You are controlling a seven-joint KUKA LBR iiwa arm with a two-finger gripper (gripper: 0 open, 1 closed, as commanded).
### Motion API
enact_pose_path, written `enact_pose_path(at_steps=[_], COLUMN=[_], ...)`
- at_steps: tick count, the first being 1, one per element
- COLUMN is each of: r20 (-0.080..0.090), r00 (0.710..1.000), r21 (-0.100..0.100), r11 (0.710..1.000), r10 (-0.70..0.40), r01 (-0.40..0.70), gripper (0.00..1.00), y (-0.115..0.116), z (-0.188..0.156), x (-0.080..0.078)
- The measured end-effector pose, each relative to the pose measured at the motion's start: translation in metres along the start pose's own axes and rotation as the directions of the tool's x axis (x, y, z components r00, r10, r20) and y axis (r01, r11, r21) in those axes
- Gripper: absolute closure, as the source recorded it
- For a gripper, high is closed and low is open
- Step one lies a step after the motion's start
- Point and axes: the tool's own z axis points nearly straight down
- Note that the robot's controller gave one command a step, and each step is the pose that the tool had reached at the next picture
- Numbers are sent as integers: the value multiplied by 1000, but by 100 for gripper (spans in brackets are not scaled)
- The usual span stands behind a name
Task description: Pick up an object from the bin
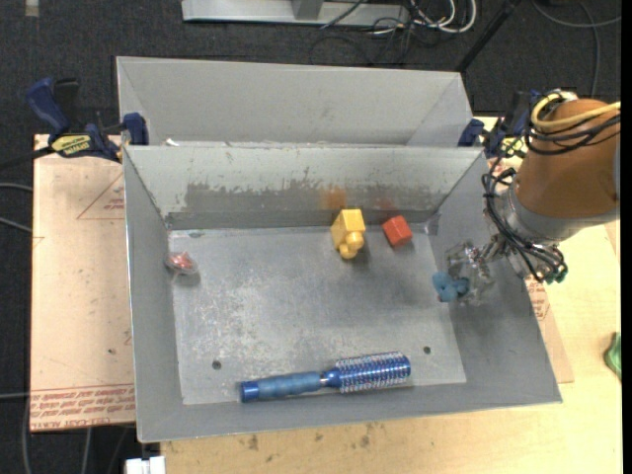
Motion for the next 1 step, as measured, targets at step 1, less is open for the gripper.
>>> enact_pose_path(at_steps=[1], r20=[-5], r00=[1000], r21=[-3], r11=[1000], r10=[1], r01=[-1], gripper=[100], y=[0], z=[-7], x=[-1])
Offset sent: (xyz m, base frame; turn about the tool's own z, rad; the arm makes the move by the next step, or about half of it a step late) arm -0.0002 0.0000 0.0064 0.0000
